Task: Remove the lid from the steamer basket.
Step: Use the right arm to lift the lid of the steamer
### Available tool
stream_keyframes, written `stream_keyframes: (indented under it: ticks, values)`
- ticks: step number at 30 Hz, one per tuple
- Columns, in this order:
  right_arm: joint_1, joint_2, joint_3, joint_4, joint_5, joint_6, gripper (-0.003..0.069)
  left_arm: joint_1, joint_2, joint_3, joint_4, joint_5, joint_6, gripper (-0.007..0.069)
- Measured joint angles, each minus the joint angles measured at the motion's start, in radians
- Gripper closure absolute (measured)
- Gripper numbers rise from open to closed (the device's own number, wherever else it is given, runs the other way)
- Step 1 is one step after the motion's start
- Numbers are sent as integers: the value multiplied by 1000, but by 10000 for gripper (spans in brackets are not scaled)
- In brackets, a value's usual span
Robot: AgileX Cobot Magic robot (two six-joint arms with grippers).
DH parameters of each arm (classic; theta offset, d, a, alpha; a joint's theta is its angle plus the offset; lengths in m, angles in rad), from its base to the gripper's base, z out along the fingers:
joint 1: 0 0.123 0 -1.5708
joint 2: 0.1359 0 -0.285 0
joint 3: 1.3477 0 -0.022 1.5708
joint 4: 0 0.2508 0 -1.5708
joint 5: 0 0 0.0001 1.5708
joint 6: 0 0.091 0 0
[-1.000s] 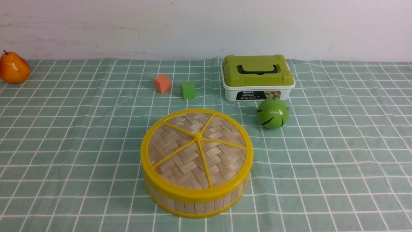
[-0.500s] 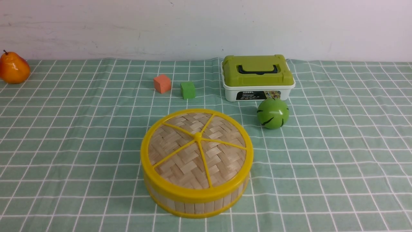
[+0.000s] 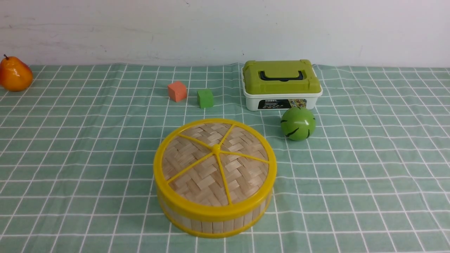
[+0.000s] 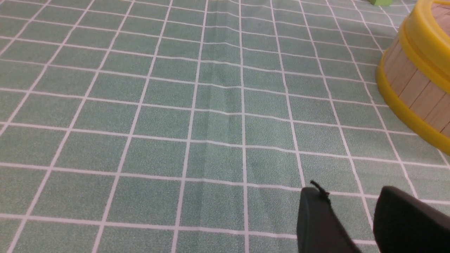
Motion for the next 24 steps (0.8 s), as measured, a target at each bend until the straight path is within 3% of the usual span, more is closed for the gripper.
stream_keyframes:
  ticks: [5, 8, 10, 11, 13, 14, 16, 21, 24]
  values:
    - [0, 0, 0, 0, 16, -67, 418, 0, 0, 0, 0, 0, 0, 385]
    - [0, 0, -21, -3, 30, -189, 428, 0, 0, 0, 0, 0, 0, 385]
    - [0, 9, -80, -8, 45, -279, 467, 0, 0, 0, 0, 0, 0, 385]
    - [0, 54, -163, -25, 74, -368, 532, 0, 0, 0, 0, 0, 0, 385]
    - [0, 85, -213, -38, 95, -427, 583, 0, 0, 0, 0, 0, 0, 385]
    - [0, 167, -332, -79, 169, -528, 643, 0, 0, 0, 0, 0, 0, 385]
    - [0, 299, -503, -151, 318, -661, 672, 0, 0, 0, 0, 0, 0, 385]
    - [0, 648, -884, -300, 760, -906, 680, 0, 0, 0, 0, 0, 0, 385]
    - [33, 879, -1055, -344, 840, -967, 678, 0, 0, 0, 0, 0, 0, 385]
